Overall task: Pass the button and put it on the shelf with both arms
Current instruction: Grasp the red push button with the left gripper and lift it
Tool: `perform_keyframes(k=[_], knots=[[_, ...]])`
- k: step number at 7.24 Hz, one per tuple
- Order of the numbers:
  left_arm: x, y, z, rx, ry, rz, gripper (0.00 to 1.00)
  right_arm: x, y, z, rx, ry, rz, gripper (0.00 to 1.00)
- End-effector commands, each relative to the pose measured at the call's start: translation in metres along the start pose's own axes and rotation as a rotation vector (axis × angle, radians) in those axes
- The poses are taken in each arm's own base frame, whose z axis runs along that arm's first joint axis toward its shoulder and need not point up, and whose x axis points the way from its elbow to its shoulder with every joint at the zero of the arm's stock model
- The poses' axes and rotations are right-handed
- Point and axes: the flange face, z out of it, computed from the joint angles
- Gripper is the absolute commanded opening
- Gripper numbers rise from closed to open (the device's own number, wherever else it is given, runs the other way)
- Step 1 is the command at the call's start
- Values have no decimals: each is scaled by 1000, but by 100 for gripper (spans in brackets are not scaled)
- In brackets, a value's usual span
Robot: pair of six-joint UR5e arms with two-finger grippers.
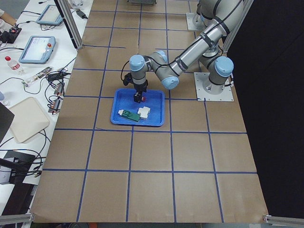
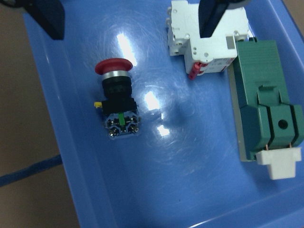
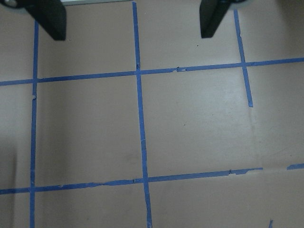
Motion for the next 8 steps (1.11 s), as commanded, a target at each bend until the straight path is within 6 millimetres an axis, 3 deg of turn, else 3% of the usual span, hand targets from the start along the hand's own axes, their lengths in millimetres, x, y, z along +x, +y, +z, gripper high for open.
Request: perform_keyframes(k=[1,3,4,5,6,7,8], knots=[[1,-2,21,-2,25,86,97,1,-2,5,5,3,-4,100],[1,-2,28,-5,35,89,90,0,-4,4,21,-2,-20,100],[2,-2,28,-6,36,91,77,-3,-6,5,16,-41,-26,100],[2,-2,29,-7,37,91,61,-2,-6,8,7,-41,-20,100],[2,-2,29,-9,38,91,27,1,-7,7,12,-42,-8,100],[2,-2,28,-7,35,97,4,0,-5,6,16,-42,-6,100],[1,-1,23,0,28,114,0,-2,-7,8,8,-54,-5,100]])
